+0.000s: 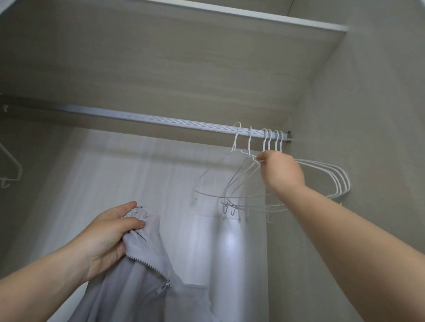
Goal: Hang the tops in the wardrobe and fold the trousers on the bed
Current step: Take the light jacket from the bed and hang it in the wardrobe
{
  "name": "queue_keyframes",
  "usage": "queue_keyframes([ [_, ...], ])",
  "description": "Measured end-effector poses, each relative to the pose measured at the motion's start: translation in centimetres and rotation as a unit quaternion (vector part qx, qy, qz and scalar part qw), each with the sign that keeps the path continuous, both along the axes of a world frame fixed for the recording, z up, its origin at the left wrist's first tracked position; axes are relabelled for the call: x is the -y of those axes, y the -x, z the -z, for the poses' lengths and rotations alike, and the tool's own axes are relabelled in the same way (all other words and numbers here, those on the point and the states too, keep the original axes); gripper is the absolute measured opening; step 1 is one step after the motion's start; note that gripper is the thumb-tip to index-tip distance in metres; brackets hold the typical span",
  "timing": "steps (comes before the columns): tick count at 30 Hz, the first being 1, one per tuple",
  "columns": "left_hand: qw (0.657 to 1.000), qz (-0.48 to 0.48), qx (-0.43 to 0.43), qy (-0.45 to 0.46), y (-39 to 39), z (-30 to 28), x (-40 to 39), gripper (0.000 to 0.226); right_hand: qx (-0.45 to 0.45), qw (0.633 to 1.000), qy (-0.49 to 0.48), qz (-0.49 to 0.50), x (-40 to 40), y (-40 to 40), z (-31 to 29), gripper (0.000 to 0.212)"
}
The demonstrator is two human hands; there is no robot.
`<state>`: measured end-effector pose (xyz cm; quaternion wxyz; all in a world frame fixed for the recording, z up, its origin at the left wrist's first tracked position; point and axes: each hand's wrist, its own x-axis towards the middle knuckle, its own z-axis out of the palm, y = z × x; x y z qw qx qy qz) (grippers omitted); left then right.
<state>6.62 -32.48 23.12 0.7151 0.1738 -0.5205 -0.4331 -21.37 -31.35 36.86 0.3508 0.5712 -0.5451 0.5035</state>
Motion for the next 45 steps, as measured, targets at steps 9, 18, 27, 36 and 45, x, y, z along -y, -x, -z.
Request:
queue_keyframes([
  [9, 1.0, -0.011, 0.01, 0.011, -1.4, 0.5, 0.0, 0.063, -0.042, 0.997, 0.071, -0.011, -1.7, -1.8, -0.4, 0.051],
  [18, 0.99, -0.104, 0.085, -0.044, -5.5, 3.7, -0.1, 0.048, -0.163, 0.983, 0.027, -0.074, -2.6, -5.1, 8.5, 0.03],
  [27, 0.934, -0.272, 0.185, -0.137, -11.9, 11.7, 2.4, 0.047, -0.157, 0.97, -0.044, -0.177, -0.4, -6.7, 19.0, 0.026],
  [36, 0.776, -0.425, 0.452, -0.115, -14.9, 16.3, 1.1, 0.045, -0.126, 0.954, -0.093, -0.256, -0.5, -6.9, 24.7, 0.027],
  [45, 0.642, -0.487, 0.573, -0.148, -18.0, 17.2, -0.2, 0.055, -0.132, 0.948, -0.116, -0.266, -1.4, -7.0, 26.5, 0.028],
])
